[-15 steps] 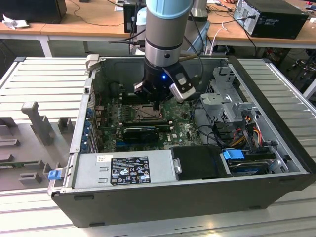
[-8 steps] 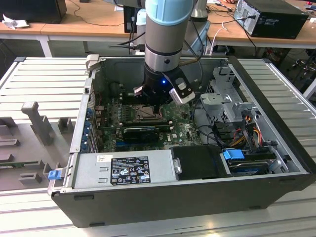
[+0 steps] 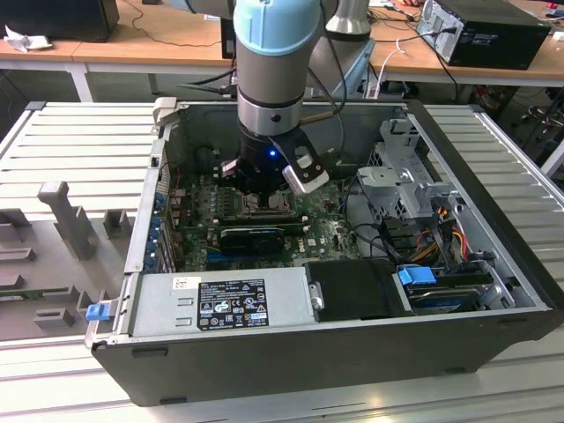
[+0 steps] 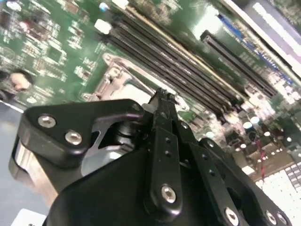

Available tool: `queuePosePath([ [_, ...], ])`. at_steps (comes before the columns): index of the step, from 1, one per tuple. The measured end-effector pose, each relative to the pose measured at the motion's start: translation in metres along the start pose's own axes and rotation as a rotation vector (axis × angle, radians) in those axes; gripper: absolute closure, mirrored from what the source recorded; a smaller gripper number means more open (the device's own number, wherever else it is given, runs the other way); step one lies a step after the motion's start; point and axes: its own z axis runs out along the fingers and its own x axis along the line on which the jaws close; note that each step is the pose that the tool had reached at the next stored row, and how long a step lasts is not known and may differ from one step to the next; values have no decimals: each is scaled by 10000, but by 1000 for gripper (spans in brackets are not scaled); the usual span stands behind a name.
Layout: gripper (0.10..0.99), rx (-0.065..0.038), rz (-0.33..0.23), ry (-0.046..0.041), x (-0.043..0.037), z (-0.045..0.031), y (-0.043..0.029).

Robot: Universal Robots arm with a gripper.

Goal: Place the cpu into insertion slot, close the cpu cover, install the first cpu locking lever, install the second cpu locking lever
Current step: 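Install the second cpu locking lever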

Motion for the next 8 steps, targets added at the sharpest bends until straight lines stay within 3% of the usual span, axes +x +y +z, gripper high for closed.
queuePosePath([
  [8,980,-37,-1,1,57,162,-22],
])
